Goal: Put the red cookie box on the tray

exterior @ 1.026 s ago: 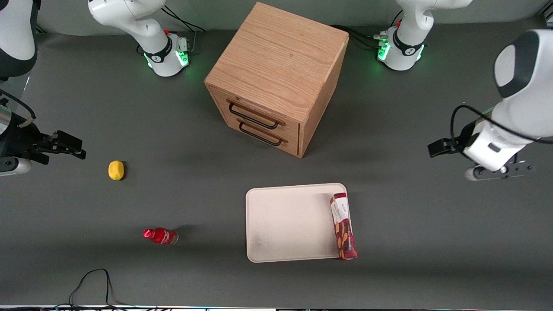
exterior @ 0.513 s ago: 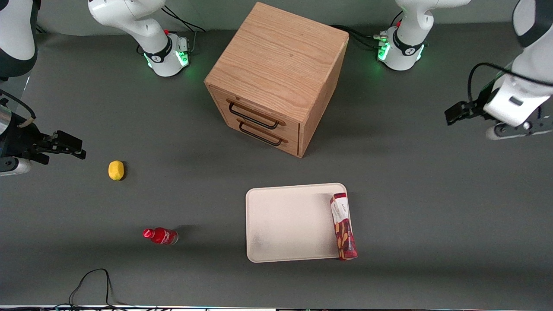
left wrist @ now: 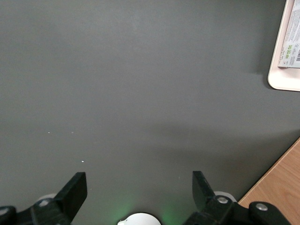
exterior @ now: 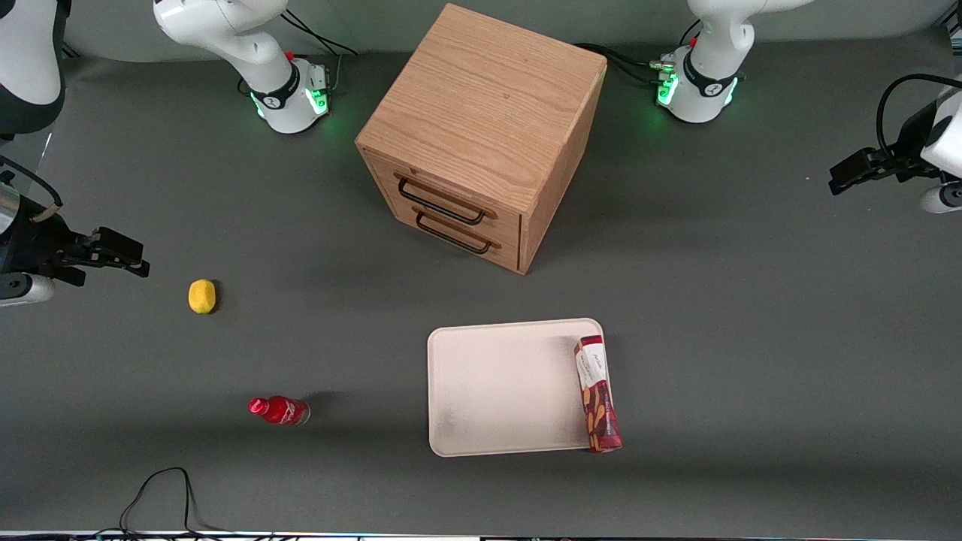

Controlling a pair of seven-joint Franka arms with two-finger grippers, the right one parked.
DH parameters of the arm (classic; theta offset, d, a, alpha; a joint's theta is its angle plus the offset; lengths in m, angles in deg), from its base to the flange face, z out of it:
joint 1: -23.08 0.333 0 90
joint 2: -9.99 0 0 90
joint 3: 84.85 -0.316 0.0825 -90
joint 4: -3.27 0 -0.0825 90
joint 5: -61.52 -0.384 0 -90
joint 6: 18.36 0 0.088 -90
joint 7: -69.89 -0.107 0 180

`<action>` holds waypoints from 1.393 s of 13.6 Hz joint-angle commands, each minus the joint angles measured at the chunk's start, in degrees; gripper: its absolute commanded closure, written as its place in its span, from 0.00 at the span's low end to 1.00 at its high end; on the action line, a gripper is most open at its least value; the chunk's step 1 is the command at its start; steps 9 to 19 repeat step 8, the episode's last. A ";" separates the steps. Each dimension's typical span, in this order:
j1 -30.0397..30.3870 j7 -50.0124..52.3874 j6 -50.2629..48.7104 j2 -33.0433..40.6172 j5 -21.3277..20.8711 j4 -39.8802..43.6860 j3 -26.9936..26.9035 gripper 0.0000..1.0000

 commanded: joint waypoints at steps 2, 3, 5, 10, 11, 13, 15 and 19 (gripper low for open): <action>-7.97 -1.17 -1.26 -1.61 -1.37 2.79 -9.18 0.00; -8.95 -1.26 -1.35 -1.70 -1.37 3.06 -10.07 0.00; -9.04 -1.26 -1.35 -1.88 -1.46 3.41 -10.17 0.00; -8.96 -1.26 -1.44 -2.14 -1.38 3.85 -10.08 0.00; -8.96 -1.26 -1.44 -2.14 -1.38 3.85 -10.08 0.00; -8.96 -1.26 -1.44 -2.14 -1.38 3.85 -10.08 0.00; -8.96 -1.26 -1.44 -2.14 -1.38 3.85 -10.08 0.00; -8.96 -1.26 -1.44 -2.14 -1.38 3.85 -10.08 0.00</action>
